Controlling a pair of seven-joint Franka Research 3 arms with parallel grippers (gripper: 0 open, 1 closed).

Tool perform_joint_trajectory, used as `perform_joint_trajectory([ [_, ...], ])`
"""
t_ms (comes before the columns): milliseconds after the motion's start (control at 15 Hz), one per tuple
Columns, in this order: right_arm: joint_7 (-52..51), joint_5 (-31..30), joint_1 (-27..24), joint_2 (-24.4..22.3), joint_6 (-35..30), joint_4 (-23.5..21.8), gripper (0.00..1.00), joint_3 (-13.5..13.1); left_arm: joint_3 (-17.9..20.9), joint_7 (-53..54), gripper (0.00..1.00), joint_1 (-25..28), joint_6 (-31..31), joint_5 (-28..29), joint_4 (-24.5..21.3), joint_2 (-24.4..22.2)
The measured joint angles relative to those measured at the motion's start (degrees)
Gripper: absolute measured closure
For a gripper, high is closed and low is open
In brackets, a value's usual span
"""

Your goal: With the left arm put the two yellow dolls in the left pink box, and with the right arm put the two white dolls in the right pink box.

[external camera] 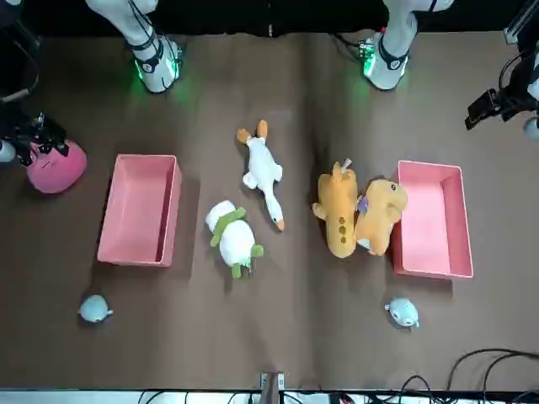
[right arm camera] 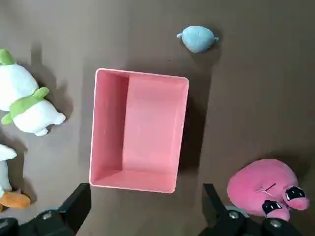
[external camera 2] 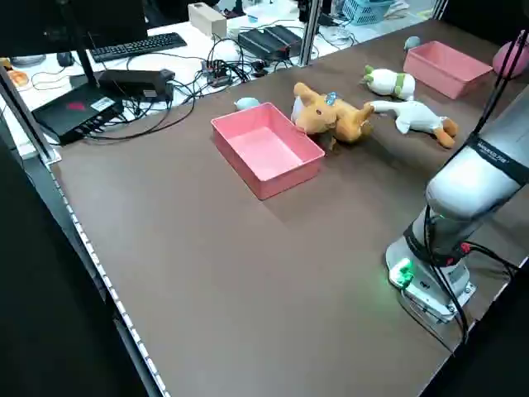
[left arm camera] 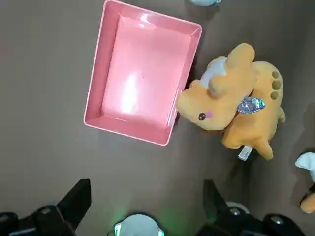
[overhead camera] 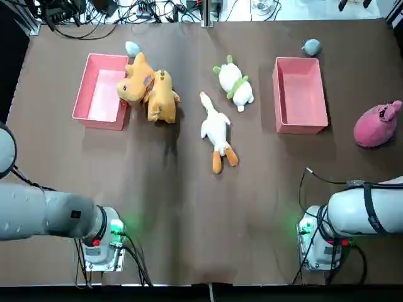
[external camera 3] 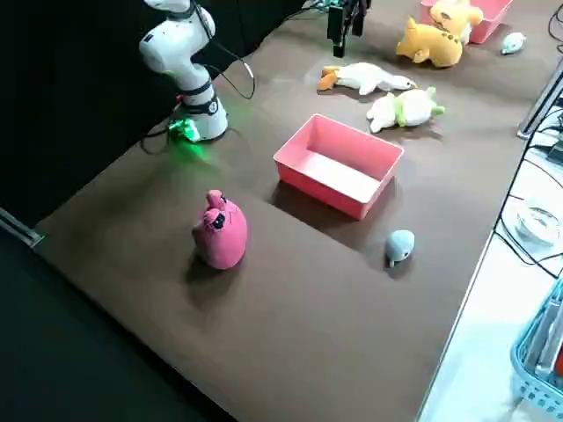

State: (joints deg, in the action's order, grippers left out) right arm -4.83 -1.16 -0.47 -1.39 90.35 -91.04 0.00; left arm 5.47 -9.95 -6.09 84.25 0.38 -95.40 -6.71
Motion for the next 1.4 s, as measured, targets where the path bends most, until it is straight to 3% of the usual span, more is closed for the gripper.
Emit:
perform_joint_trajectory([
  [800, -0.1, 0.0, 0.2, 0.0, 0.0, 0.0, 0.01, 0.1, 0.4, -1.1, 0.00, 0.6, -0.8, 0.0, -1.0, 0.0],
  [1000, -0.2, 0.0, 2.4, 0.0, 0.5, 0.0, 0.01, 0.3, 0.5, -1.1, 0.00, 0.8, -0.7, 0.0, -1.1, 0.4],
  [1267, -0.2, 0.0, 7.8, 0.1, 1.3, -0.7, 0.01, 0.5, 0.3, -0.9, 0.00, -0.1, 0.3, 0.0, -0.3, 6.0],
  [1400, -0.2, 0.1, 11.4, 0.5, 6.2, -3.8, 0.01, 0.6, -0.1, -0.8, 0.00, -0.6, 0.9, 0.0, 0.8, 10.1],
])
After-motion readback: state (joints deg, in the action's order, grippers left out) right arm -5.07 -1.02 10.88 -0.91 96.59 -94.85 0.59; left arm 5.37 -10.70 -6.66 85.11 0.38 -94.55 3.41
